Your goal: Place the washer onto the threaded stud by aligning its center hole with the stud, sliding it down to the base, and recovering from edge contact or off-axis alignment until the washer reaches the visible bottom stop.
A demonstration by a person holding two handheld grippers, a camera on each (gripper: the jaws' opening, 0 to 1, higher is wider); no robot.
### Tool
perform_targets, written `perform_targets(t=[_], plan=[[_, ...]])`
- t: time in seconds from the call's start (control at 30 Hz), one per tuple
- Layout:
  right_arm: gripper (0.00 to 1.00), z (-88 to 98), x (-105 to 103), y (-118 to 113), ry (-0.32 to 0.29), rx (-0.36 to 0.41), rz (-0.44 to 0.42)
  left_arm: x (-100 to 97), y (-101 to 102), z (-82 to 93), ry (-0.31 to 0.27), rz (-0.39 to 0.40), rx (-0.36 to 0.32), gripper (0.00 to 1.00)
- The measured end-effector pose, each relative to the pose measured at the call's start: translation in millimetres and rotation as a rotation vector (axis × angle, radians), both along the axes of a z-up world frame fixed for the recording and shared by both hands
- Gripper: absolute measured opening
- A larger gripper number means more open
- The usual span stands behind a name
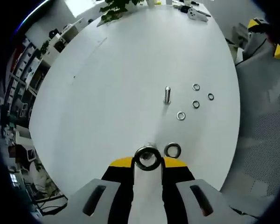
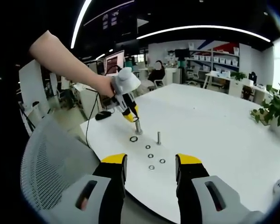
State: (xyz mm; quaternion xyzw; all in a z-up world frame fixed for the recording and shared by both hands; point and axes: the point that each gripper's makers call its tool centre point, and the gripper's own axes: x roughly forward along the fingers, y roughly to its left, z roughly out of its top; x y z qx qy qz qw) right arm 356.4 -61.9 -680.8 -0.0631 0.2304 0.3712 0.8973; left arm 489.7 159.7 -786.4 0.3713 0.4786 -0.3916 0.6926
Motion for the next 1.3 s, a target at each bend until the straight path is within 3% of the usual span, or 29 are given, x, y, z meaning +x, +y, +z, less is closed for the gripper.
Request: perform_targets(t=[1.03, 1.3], plan=[[0.43, 0.4, 0.7, -1.3, -0.002, 0.003, -0.006, 4.6, -2.2, -24.2, 0.04, 0.017, 0.054, 0.2], [0.43, 1.3, 1.6, -2.6, -0.004, 0.01, -0.013, 5.6, -1.5, -30.6, 0.048, 0.056, 0.048, 0.21]])
